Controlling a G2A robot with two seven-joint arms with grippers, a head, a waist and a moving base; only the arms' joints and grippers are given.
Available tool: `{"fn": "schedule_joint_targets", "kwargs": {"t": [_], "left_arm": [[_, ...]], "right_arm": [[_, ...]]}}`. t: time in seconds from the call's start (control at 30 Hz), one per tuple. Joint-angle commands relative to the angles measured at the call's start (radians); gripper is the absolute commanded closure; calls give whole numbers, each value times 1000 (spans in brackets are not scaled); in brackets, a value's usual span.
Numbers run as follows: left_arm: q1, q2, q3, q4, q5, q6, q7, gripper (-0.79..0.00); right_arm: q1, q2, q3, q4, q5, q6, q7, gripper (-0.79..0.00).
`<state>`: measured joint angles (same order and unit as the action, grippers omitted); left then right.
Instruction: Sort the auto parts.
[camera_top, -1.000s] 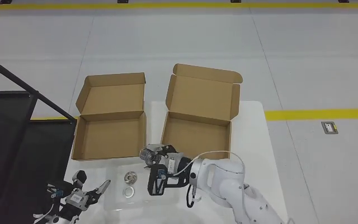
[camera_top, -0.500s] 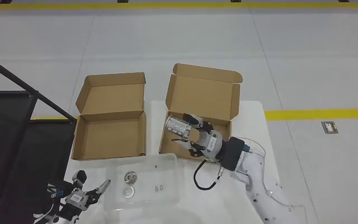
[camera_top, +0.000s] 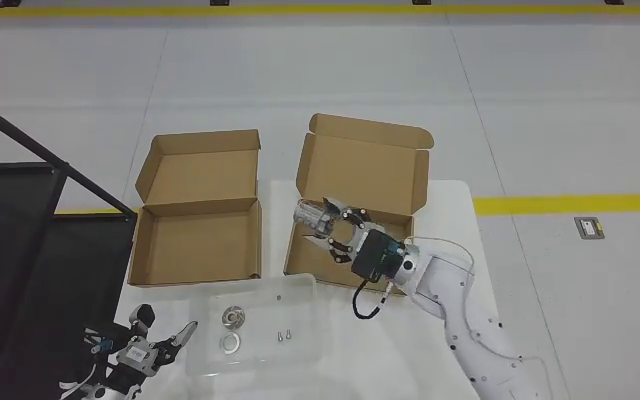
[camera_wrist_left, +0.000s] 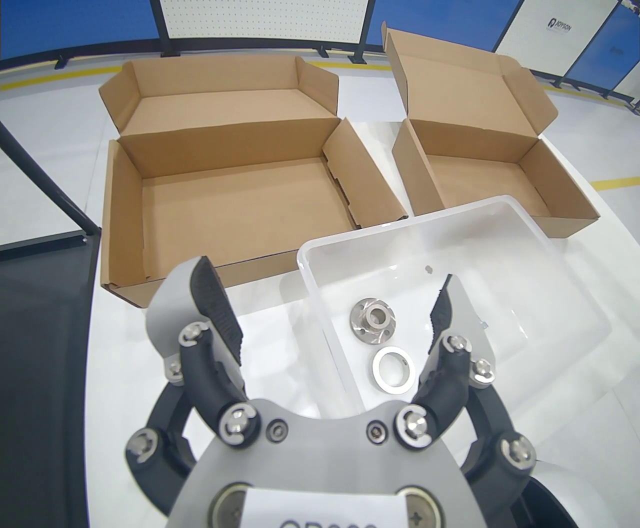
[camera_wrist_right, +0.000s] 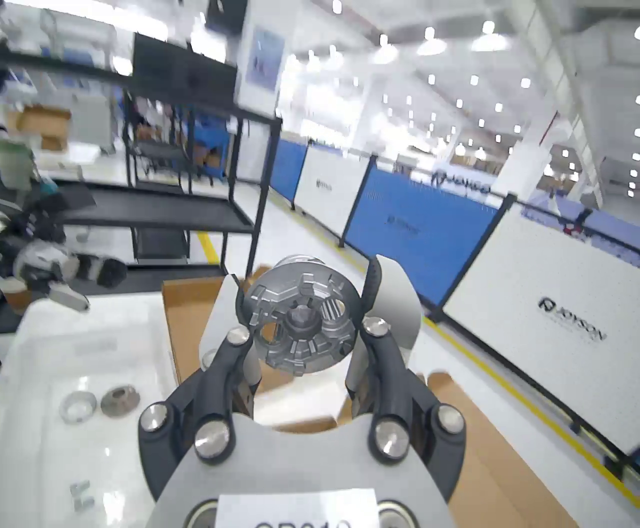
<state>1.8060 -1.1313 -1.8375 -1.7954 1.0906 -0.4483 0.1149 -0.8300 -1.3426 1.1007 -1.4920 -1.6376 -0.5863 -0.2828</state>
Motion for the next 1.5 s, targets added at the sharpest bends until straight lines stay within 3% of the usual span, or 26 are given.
{"fn": "schedule_joint_targets", "kwargs": {"t": [0.0, 0.13, 0.3, 0.37, 0.63, 0.87, 1.23, 1.27, 1.33, 1.37, 1.43, 1.47], "left_arm": [[0, 0, 0, 0, 0, 0, 0, -785], [0, 0, 0, 0, 0, 0, 0, -785], [0, 0, 0, 0, 0, 0, 0, -785], [0, 0, 0, 0, 0, 0, 0, -785], [0, 0, 0, 0, 0, 0, 0, -785], [0, 0, 0, 0, 0, 0, 0, -785], [0, 0, 0, 0, 0, 0, 0, -785], [0, 0, 0, 0, 0, 0, 0, -785], [0, 0, 0, 0, 0, 0, 0, -785], [0, 0, 0, 0, 0, 0, 0, -785], [0, 0, 0, 0, 0, 0, 0, -785], [0, 0, 0, 0, 0, 0, 0, -785]], "right_arm": [[16, -8, -26, 3, 3, 26, 233, 0], [57, -22, -69, 54, 53, 16, 419, 0], [125, -40, -110, 176, 150, -40, 576, 0], [156, -50, -129, 220, 168, -15, 637, 0], [290, -103, -230, 450, 222, 56, 712, 0], [413, -171, -326, 683, 270, 92, 699, 0], [513, -267, -434, 916, 267, 148, 700, 0], [519, -274, -439, 931, 268, 152, 700, -28], [528, -286, -445, 957, 271, 158, 696, -296], [531, -291, -448, 968, 272, 160, 692, -379], [538, -300, -452, 990, 273, 159, 681, -659], [542, -303, -453, 1000, 274, 157, 676, -674]]}}
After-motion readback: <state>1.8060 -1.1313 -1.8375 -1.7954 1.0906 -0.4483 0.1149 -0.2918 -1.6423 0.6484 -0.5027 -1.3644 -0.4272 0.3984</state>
